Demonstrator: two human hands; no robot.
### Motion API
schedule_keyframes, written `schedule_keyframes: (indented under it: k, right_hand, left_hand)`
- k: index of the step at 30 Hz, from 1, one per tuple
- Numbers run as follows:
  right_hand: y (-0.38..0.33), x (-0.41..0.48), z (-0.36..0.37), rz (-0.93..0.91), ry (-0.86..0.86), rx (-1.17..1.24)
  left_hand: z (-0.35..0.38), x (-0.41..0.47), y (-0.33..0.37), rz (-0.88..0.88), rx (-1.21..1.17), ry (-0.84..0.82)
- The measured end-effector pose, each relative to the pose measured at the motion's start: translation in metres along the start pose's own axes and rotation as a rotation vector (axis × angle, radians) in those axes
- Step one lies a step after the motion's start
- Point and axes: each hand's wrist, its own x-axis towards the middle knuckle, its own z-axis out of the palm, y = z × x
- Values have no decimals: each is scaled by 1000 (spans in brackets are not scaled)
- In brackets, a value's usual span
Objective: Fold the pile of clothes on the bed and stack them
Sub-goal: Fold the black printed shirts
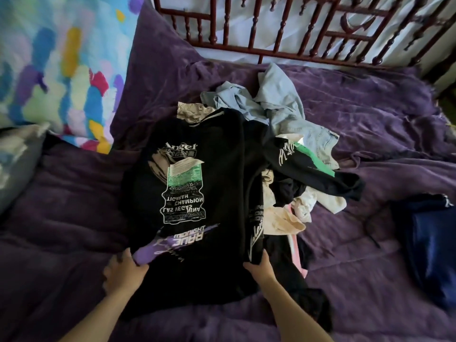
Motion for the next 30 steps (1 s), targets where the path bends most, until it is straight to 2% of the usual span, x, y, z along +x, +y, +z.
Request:
schedule_keyframes:
  k: [3,6,9,10,11,12,15,16,17,18,20,21,23,25,29,30]
  right_hand:
    - [9,-13,24,79,84,48]
    - [9,-27,31,52,196,82]
    - [7,-45,25,7,273,285]
    - [7,-51,18,5,290,381]
    - [6,-57,10,-1,306,484]
    - [5,-62,-1,-7,326,595]
    - [2,-77,-43,14,452,847]
    - [1,-83,-59,17,482,928]
    - [2,-86,-75,2,506,986]
    - [7,-87,-87,-7,536,1031]
    - [11,-95,-106,4,527,1050]
    - [14,-99,-113,33,527,1006]
    - [26,-108,-120,124,644,831]
    - [45,-116,-118,226,716,507]
    - [65,-111,-93,488,622,-68]
    - [56,-106,-83,490,620,-219]
  left_hand:
    - [-4,29,-44,77,26,-160]
    - [-14,38,-55,146,42,-207]
    - [-17,38,-53,247,245,-281]
    - [-21,34,-48,263,246,-298]
    - [-22,30,-44,291,181,-310]
    - [-25,23,-38,297,17,-344]
    - [-32,-1,-18,152,-731,-481]
    - [-30,-7,-12,83,-895,-531]
    - [-30,-14,-8,14,-1003,-587]
    - [-27,-17,-5,-34,-1013,-633]
    - [-19,-21,-3,-62,-881,-699]
    - [-15,-24,-4,-52,-793,-713]
    - [-1,-24,-10,-36,-586,-700]
    - [9,-29,-18,-12,-440,-668]
    - [21,-42,-29,94,-124,-629]
    - [20,-45,-26,125,-12,-620]
